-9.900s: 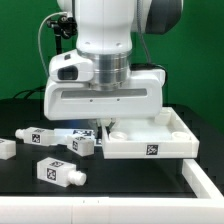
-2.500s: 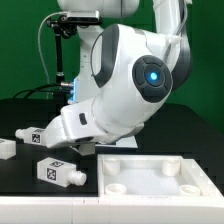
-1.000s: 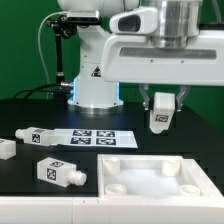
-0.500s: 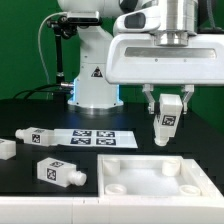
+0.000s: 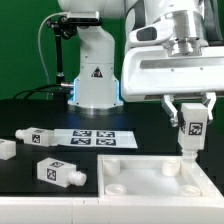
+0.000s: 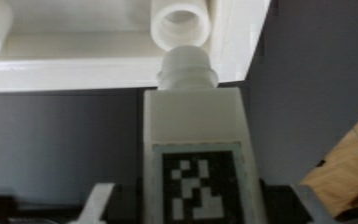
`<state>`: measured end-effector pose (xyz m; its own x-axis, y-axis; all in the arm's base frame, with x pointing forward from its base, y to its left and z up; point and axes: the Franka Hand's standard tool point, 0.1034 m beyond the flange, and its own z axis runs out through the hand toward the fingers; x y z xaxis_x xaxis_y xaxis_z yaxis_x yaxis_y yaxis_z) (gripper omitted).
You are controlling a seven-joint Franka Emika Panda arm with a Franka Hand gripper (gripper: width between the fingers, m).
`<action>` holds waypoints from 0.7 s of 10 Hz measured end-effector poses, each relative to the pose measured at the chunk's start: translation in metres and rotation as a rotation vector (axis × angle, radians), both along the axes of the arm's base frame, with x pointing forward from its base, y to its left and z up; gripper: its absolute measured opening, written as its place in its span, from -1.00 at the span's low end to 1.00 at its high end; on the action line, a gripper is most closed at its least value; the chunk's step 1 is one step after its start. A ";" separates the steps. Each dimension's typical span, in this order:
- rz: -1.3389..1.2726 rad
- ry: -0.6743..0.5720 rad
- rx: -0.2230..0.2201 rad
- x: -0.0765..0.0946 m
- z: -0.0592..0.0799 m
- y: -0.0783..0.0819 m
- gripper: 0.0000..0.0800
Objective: Assemble one leg
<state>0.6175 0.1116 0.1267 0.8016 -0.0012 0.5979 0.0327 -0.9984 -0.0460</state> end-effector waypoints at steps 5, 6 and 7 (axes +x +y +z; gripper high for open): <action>0.032 0.002 -0.042 0.008 -0.013 -0.008 -0.29; 0.036 -0.005 -0.040 0.015 -0.014 -0.003 -0.29; 0.037 -0.004 -0.041 0.016 -0.018 -0.002 -0.29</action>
Offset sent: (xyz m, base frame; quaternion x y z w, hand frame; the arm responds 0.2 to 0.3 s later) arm 0.0123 -0.0299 -0.0229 -0.0217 0.0310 -0.0555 0.9977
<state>0.6335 0.1101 0.1084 0.7981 0.0530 0.6002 0.0701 -0.9975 -0.0052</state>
